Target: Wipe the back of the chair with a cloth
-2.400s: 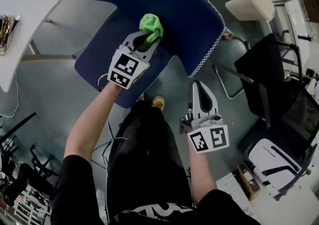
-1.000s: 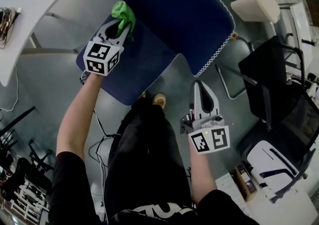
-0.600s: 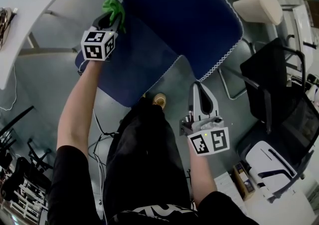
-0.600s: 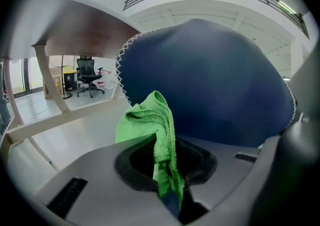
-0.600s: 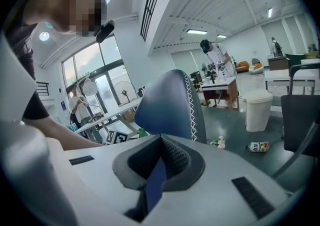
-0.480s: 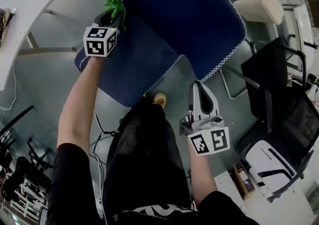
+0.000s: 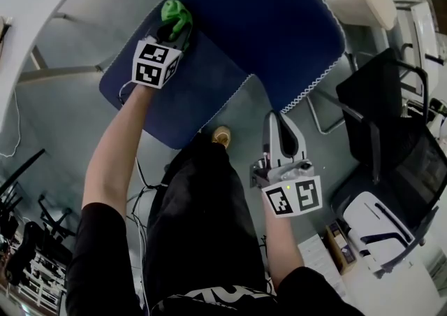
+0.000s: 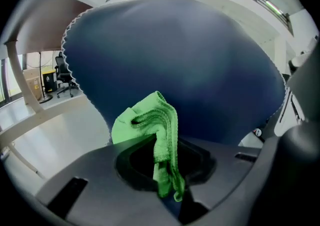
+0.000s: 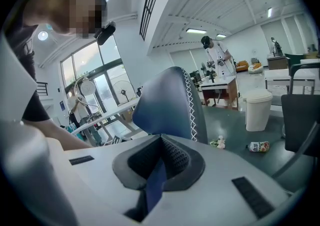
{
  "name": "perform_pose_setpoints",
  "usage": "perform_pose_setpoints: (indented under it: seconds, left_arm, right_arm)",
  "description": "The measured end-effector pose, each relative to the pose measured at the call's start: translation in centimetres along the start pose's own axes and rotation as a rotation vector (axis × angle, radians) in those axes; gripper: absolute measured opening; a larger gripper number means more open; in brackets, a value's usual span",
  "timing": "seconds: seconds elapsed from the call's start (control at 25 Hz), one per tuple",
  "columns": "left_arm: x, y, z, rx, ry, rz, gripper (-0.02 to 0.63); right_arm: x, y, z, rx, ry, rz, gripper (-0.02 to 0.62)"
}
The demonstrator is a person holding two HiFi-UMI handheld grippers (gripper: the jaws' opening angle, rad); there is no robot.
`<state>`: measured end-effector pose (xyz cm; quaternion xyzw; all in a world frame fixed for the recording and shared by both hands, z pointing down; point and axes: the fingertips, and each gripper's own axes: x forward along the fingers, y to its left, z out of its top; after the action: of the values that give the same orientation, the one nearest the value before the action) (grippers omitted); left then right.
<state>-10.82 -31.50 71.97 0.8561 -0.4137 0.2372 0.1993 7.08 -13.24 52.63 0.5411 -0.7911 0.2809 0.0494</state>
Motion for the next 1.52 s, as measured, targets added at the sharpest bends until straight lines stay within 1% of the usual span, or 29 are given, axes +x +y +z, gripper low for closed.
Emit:
perform_pose_setpoints:
  seconds: [0.24, 0.72, 0.8, 0.88, 0.96, 1.12, 1.32, 1.52]
  left_arm:
    - [0.3, -6.3, -1.9, 0.025, 0.013, -0.114, 0.069]
    - [0.4, -18.9, -2.6, -0.056, -0.001, -0.282, 0.069]
    - [-0.1, -20.4, -2.4, -0.058, -0.004, -0.317, 0.069]
    - [-0.5, -21.2, -2.1, -0.057, -0.007, -0.334, 0.069]
    - [-1.1, -21.0, -1.9, -0.064, -0.010, -0.327, 0.069]
    - [-3.6, -18.9, -0.3, -0.081, -0.032, -0.263, 0.069]
    - [-9.3, -15.8, 4.0, -0.123, -0.090, -0.162, 0.069]
    - [-16.2, -15.2, 9.0, -0.146, -0.164, -0.110, 0.069]
  right_arm:
    - [-0.5, -0.2, -0.3, 0.006, 0.004, 0.000, -0.003]
    - [-1.6, -0.7, -0.8, 0.019, -0.009, -0.001, -0.003]
    - [-2.0, -0.8, -0.7, 0.019, -0.014, -0.002, -0.003]
    - [-2.1, -0.9, -0.6, 0.017, -0.018, -0.002, -0.003]
    - [-2.3, -1.1, -0.6, 0.014, -0.016, -0.001, -0.003]
    - [-3.0, -1.0, 0.1, -0.002, -0.016, 0.008, -0.003]
    - [-4.2, 0.3, 2.8, -0.035, -0.025, 0.031, -0.003]
    - [-6.0, 2.5, 6.4, -0.089, -0.045, 0.063, -0.003]
